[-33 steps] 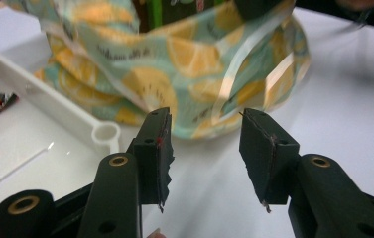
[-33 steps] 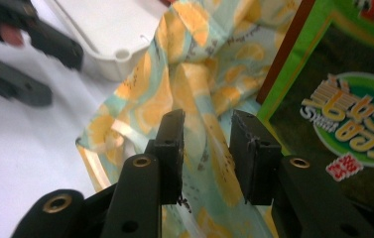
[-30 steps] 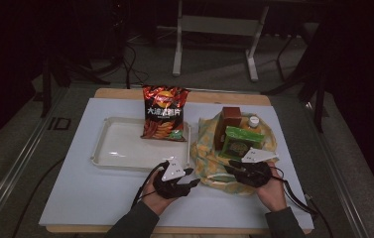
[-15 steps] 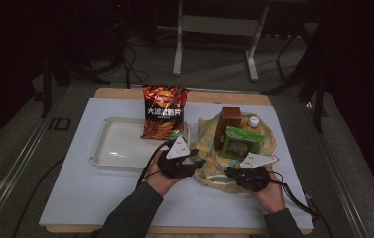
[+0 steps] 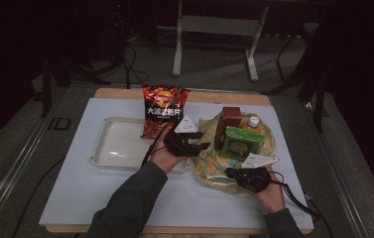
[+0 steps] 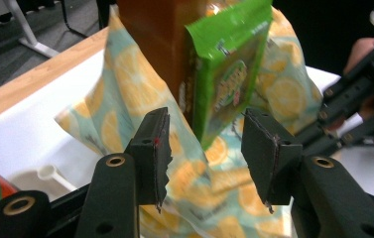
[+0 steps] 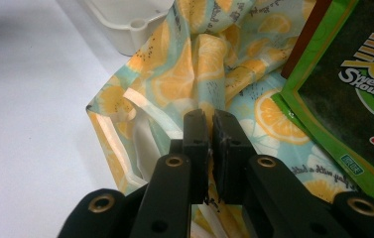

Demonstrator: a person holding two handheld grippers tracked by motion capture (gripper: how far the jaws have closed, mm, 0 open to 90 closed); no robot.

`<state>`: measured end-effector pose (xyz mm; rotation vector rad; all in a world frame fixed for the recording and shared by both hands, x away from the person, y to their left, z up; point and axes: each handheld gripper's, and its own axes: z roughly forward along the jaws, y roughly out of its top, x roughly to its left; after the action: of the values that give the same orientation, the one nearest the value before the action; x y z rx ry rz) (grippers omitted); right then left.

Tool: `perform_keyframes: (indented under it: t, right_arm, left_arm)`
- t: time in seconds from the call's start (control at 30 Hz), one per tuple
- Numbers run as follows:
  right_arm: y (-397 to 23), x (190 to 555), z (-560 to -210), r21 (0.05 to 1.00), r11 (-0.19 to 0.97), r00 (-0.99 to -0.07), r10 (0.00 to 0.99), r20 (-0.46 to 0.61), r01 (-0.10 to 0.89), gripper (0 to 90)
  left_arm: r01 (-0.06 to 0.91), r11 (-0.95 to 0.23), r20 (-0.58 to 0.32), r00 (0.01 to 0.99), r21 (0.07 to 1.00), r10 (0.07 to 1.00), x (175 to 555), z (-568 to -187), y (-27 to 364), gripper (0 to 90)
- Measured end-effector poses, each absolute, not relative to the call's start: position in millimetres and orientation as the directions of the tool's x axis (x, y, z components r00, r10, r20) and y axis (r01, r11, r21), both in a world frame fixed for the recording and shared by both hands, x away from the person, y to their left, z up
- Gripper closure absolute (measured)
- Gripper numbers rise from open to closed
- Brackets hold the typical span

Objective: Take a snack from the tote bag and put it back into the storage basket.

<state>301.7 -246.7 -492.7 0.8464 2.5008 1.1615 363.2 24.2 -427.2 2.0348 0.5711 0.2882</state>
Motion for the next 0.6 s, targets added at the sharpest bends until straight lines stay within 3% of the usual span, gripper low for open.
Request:
perform_keyframes:
  t: [0.6]
  right_arm:
    - [-250,304,-492,0.767,0.498,-0.797,0.603,0.030,0.405,82.8]
  left_arm:
    - [0.255,-0.347,-0.078,0.889,0.903,0.451,420,-403,-7,32.6]
